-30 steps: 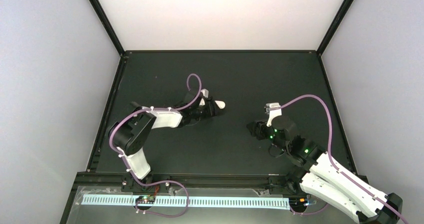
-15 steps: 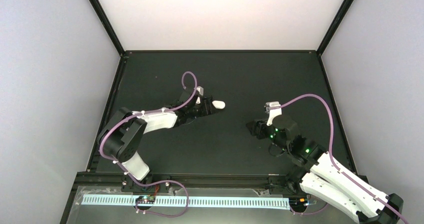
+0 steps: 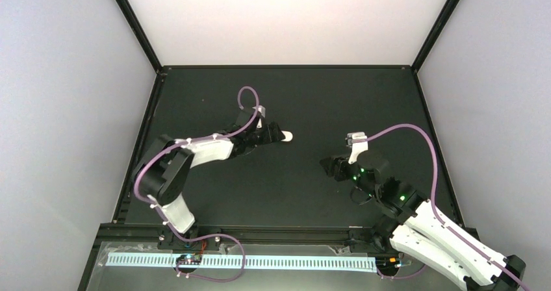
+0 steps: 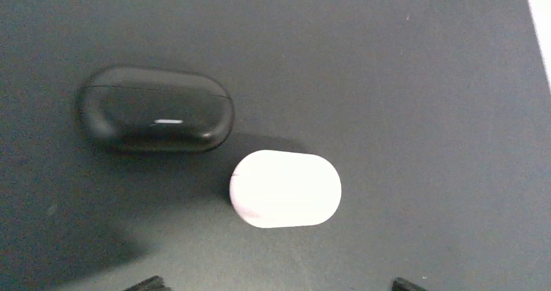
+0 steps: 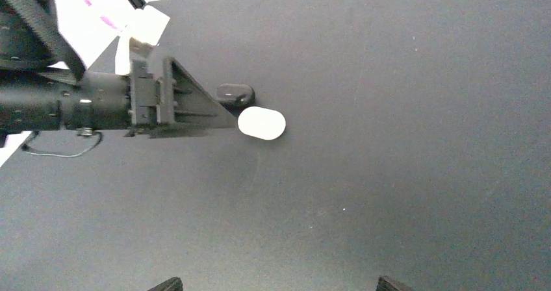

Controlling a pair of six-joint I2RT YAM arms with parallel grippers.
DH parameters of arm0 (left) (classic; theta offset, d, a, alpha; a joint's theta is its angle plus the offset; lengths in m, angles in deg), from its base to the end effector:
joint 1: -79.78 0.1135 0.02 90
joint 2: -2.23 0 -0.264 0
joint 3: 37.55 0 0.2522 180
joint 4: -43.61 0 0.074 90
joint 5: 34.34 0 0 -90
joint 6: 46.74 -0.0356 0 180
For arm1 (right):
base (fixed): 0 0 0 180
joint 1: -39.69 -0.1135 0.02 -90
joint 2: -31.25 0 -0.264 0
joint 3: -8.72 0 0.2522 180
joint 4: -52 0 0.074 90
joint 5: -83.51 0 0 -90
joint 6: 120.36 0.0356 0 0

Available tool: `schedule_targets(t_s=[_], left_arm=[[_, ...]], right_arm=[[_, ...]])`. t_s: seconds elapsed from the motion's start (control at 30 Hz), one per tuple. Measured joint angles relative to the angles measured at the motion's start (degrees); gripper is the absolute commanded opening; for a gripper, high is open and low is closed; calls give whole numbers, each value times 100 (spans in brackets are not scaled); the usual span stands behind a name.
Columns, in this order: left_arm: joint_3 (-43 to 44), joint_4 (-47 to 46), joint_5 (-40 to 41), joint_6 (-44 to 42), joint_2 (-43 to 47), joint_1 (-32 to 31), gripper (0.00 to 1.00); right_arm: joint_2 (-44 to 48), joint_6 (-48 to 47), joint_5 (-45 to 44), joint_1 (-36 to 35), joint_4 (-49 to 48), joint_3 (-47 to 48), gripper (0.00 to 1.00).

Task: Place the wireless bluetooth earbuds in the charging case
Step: Reset both arms

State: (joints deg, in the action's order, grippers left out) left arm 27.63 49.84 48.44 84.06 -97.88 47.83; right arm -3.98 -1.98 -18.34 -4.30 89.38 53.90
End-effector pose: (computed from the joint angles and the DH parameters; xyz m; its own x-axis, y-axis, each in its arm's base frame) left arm 0.2992 -0.1919 0.1570 -0.8182 -0.2537 -0.5159 0.0933 0.8269 -0.5546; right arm 0.1125 0.0985 0.2592 -0.5524 0.1134 -0.8259 -0.3251 0.8830 0.3387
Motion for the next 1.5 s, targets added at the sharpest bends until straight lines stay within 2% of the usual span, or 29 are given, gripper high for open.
schedule_targets(t_s=[0.1, 0.23, 0.4, 0.5, 0.67, 0.83, 1.07, 1.23, 1.33, 1.5], left_arm=[[-203, 315, 361, -170, 649, 2, 99], [-153, 785, 916, -592, 1696, 57, 99], [365, 1803, 1572, -885, 2334, 153, 99], [778, 2533, 1921, -916, 2529, 186, 99], [1331, 3292, 2524, -1043, 3130, 188, 99], [1220, 3246, 2789, -1333, 3781, 188, 99], [-68, 2721, 2951, -1917, 4725, 188, 99], [-369, 2492, 2922, -2061, 4977, 188, 99], [-369, 2369, 2835, -2068, 4981, 188, 99], [-369, 2236, 2614, -2116, 5060, 188, 99]], right_arm=[[68, 22, -101, 0, -13, 0, 85], [81, 175, -533, 0, -46, 7, 99], [326, 678, -1368, 0, -74, 11, 100], [507, 782, -1539, 0, -190, 59, 100], [-146, 809, -1681, 0, -72, 879, 100], [-1027, 466, -1985, 0, 74, 2072, 100], [-1298, -35, -1965, 0, -433, 2009, 100], [-1871, -175, -2092, -2, -428, 2026, 100], [-1753, -199, -2382, -2, -581, 1788, 100], [-903, -391, -2734, 0, -1104, 885, 100]])
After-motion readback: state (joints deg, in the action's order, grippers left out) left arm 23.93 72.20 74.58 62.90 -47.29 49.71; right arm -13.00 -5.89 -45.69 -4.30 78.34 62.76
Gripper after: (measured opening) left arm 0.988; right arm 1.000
